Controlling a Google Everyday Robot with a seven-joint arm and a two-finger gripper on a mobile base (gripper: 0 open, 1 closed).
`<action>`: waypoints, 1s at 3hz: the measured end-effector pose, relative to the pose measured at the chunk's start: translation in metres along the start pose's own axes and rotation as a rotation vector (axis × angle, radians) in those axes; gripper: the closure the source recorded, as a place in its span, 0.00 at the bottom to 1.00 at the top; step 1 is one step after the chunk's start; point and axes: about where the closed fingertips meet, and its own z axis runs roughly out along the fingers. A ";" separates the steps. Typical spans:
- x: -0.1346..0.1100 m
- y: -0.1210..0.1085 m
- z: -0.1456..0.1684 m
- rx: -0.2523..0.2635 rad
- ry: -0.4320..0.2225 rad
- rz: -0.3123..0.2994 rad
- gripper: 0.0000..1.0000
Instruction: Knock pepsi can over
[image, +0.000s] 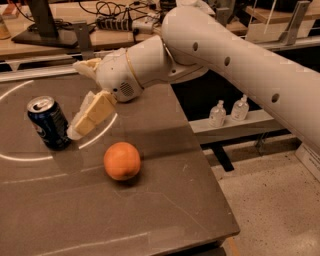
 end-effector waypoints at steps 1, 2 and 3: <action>-0.004 -0.010 0.037 -0.009 -0.069 -0.019 0.00; 0.002 -0.027 0.052 0.010 -0.115 -0.004 0.00; 0.012 -0.040 0.068 0.006 -0.134 0.021 0.00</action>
Offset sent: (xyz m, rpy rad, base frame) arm 0.0464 0.0649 -0.0308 0.1727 0.0302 -0.0208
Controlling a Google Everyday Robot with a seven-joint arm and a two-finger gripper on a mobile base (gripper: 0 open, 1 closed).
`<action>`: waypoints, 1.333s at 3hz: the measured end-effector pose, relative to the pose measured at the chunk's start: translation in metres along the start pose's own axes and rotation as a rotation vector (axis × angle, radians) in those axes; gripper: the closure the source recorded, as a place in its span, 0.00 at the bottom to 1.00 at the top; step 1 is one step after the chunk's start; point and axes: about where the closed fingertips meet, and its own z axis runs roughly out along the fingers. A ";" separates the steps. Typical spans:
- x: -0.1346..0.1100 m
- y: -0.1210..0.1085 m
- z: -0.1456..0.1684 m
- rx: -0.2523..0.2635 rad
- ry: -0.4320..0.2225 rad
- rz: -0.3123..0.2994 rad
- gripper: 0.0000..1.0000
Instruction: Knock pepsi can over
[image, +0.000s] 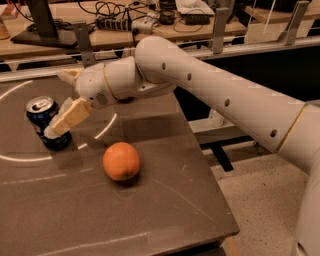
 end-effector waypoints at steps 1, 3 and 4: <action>0.010 0.008 0.024 -0.059 -0.001 0.017 0.00; 0.021 0.019 0.060 -0.165 -0.065 0.022 0.26; -0.004 0.020 0.059 -0.185 -0.113 -0.058 0.57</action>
Offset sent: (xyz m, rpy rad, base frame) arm -0.0220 0.0578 -0.0417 -0.0194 0.0651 0.1701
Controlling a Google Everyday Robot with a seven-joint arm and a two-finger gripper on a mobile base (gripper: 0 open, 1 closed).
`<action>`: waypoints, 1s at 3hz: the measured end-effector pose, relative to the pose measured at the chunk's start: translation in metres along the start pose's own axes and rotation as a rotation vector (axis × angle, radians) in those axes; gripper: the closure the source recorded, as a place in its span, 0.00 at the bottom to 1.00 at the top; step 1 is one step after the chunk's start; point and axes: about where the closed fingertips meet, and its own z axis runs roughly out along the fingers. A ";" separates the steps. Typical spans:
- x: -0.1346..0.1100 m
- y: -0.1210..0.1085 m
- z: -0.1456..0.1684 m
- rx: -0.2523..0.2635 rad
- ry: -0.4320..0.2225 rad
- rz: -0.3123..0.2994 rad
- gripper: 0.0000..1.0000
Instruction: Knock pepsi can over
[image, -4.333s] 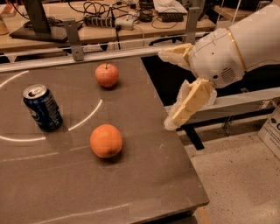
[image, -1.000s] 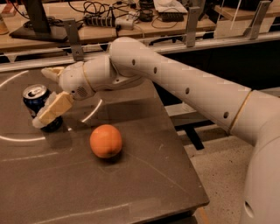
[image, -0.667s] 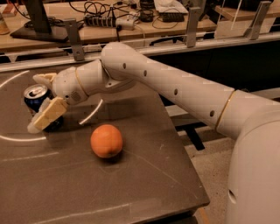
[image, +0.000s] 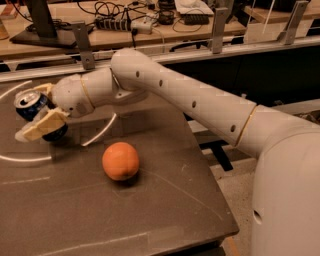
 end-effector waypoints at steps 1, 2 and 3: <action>-0.040 -0.002 -0.014 0.009 0.081 -0.129 0.79; -0.086 0.029 -0.015 -0.080 0.395 -0.294 1.00; -0.093 0.059 -0.010 -0.201 0.655 -0.388 1.00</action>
Offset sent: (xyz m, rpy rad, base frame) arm -0.0426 -0.0113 0.1238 -0.7433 -0.9194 0.1625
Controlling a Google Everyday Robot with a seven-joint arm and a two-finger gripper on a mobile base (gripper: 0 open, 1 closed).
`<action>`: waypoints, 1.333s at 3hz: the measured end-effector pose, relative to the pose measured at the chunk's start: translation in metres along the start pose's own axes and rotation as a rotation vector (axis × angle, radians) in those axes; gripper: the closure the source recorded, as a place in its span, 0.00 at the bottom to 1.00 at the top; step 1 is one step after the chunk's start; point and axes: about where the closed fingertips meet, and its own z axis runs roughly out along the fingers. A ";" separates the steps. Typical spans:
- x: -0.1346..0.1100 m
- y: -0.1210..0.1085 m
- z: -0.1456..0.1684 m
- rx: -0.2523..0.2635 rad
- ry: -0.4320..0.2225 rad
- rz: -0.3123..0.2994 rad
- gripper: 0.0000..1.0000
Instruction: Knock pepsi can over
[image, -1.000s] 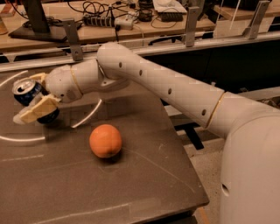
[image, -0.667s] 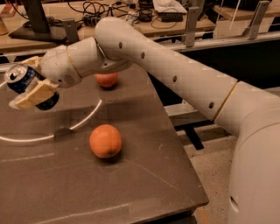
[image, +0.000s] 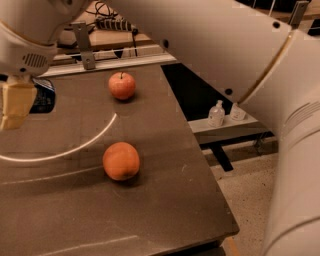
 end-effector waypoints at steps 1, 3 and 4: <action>0.026 0.015 0.030 -0.145 0.276 -0.067 1.00; 0.112 0.005 0.043 -0.207 0.522 -0.009 1.00; 0.140 0.011 0.043 -0.221 0.564 0.039 0.82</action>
Offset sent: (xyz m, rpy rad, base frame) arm 0.0721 -0.0260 -0.1122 -0.6108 -0.3061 -0.0583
